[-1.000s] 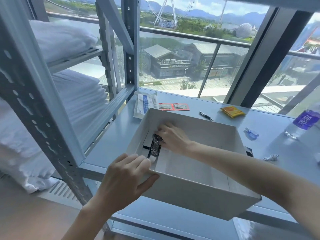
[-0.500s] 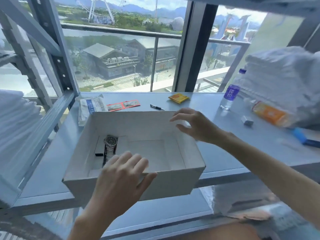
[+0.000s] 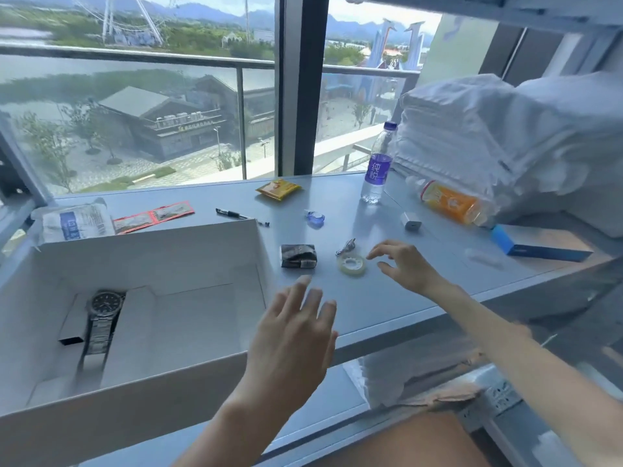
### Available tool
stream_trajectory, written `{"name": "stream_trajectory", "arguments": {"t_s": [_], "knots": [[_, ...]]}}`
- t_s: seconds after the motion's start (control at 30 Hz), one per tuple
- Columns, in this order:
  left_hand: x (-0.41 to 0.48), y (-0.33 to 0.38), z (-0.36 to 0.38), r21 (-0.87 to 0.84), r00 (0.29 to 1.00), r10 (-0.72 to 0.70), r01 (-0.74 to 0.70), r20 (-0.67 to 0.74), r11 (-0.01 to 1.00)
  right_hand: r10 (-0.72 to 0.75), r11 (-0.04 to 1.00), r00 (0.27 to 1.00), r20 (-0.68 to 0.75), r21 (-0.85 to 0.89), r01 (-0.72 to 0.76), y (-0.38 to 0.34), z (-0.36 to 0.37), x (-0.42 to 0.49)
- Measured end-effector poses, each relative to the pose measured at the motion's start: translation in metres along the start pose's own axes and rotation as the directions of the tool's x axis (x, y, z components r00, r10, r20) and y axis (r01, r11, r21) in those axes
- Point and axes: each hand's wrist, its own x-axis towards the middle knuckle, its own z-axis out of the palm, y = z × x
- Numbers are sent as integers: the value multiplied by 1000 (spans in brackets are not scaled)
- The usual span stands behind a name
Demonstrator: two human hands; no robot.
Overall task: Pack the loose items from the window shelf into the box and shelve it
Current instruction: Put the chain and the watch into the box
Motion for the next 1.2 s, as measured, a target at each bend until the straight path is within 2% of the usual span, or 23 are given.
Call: {"name": "stream_trajectory", "arguments": {"t_s": [0.1,0.2,0.3,0.5,0.67,0.8,0.87,1.0,1.1,1.2], "knots": [[20,9,5,60,985,-150,145,81,988,-2,1000,998,66,-14,2,24,4,21],[27,9,8,81,965,-260,258,21,963,-55,997,991,121,-41,60,39,10,50],[26,9,14,119,956,-286,292,-66,949,-109,990,974,200,-62,123,47,22,78],[29,11,20,190,937,-340,350,-85,917,-164,967,924,347,-131,221,49,47,116],[30,13,15,113,919,-391,395,-54,912,-190,964,928,319,-118,237,47,48,129],[22,12,10,28,954,-284,288,-94,957,-341,939,923,179,13,344,27,27,133],[11,8,4,6,962,-251,253,-111,967,-463,885,883,76,85,457,1,11,136],[-31,-14,-13,-42,946,-299,297,-123,954,-621,759,781,-63,199,620,-75,-15,131],[-65,-37,-20,-35,956,-271,269,-113,962,-707,666,702,-84,256,701,-134,-18,119],[-87,-57,-24,-41,950,-260,257,-172,966,-777,590,627,-54,287,755,-187,-4,109]]}}
